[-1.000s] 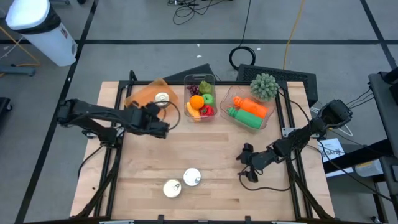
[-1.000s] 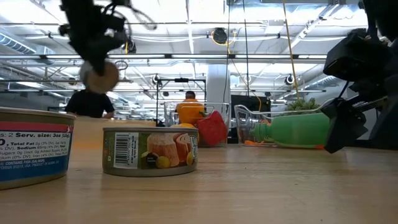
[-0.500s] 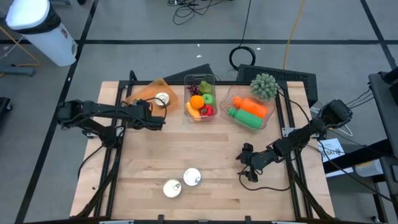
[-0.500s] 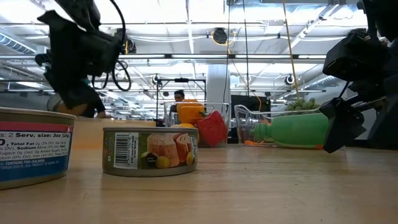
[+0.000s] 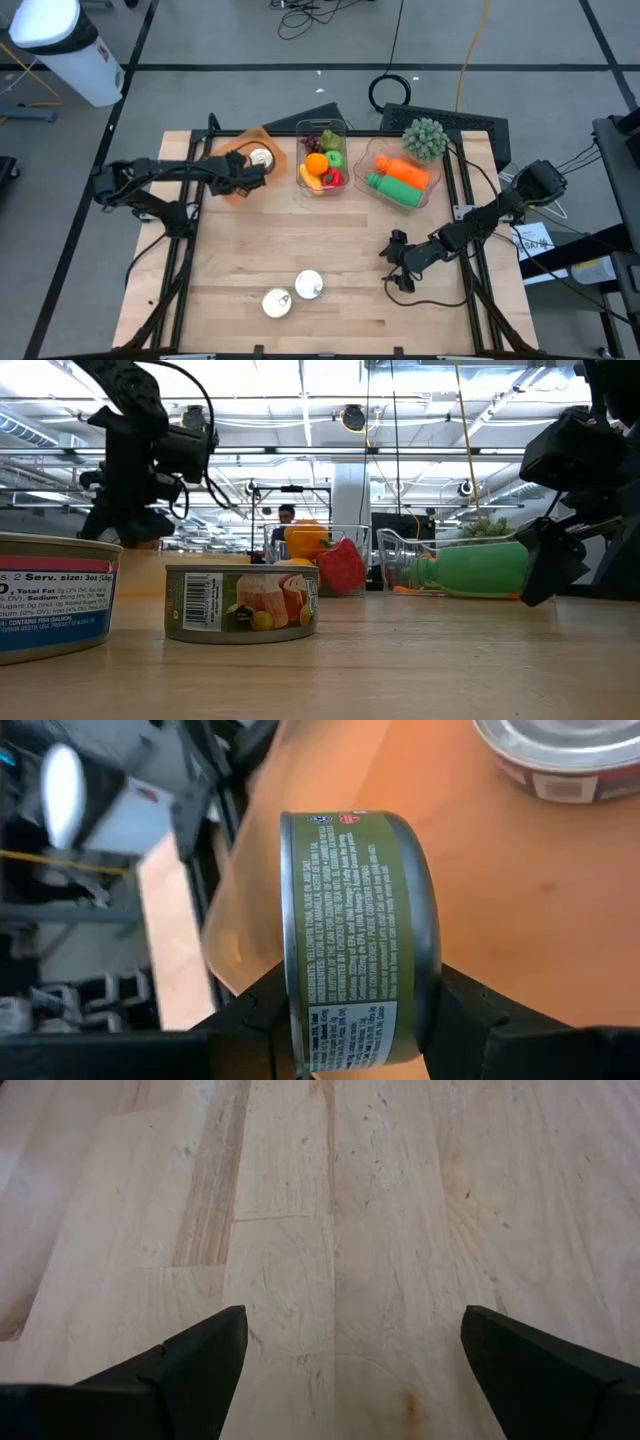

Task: Pick & Place Food Item
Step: Put the top green tuna can into the orange bin, then put the green tuna can into the orange bin

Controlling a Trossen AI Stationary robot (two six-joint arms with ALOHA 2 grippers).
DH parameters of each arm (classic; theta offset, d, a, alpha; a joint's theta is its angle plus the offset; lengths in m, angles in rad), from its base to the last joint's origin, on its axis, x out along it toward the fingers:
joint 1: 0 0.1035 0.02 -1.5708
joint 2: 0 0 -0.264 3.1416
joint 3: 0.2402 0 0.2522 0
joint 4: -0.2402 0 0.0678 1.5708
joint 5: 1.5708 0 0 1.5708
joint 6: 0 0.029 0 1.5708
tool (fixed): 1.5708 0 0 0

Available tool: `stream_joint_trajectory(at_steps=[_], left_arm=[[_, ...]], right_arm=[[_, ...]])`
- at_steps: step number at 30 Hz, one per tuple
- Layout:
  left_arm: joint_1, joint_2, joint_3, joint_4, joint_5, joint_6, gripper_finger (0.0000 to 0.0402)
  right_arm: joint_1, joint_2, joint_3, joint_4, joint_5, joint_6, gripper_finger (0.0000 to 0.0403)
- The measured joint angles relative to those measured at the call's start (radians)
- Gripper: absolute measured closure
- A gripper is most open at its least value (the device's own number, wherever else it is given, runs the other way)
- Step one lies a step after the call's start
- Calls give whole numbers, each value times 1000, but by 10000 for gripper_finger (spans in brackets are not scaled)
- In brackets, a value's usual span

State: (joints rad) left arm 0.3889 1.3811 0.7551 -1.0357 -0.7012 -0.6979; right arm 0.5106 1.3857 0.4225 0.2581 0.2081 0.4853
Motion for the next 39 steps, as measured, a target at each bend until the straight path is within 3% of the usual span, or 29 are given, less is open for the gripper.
stream_joint_trajectory(at_steps=[9, 11, 17, 22, 39], left_arm=[[75, 11, 0, 73, 187, 31, 247], [95, 23, -1, 74, 197, 36, 216], [131, 66, 1, 103, 191, 37, 73], [125, 71, 3, 179, 197, 50, 11], [105, 36, 66, 133, 219, 149, 68]], right_arm=[[0, 0, 0, -11, 0, -1, 55], [0, 0, 0, -10, 0, -1, 55], [0, 0, 0, -15, 0, -1, 55], [0, 0, 0, -16, -1, 0, 55], [0, 0, 0, -9, -2, 0, 55]])
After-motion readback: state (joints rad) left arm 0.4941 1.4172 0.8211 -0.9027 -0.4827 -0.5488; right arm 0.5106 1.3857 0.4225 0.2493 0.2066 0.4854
